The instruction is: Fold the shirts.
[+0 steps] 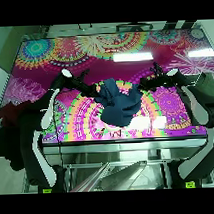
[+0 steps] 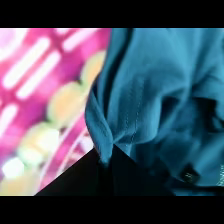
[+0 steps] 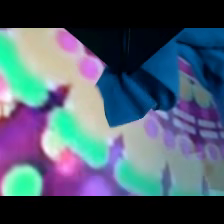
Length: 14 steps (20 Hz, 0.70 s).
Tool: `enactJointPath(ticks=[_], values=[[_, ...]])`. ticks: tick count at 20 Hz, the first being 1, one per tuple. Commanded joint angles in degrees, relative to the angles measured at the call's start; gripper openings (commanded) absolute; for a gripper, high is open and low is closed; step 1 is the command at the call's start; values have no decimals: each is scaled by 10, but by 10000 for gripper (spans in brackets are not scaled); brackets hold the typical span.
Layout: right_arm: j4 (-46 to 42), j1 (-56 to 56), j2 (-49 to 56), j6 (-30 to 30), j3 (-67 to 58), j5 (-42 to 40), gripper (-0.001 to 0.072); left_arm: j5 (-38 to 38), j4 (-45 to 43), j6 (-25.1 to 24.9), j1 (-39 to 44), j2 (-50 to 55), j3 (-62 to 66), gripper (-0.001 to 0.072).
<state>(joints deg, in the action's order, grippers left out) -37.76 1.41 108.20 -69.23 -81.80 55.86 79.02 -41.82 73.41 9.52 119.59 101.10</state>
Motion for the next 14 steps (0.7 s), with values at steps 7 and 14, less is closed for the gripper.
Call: enactJointPath(ticks=[7, 14], values=[[181, 47, -156, 54, -243, 122, 14, 43, 229, -44, -119, -180, 140, 18], [158, 132, -382, 63, -328, 128, 14, 24, 234, -53, -242, -456, 130, 21]])
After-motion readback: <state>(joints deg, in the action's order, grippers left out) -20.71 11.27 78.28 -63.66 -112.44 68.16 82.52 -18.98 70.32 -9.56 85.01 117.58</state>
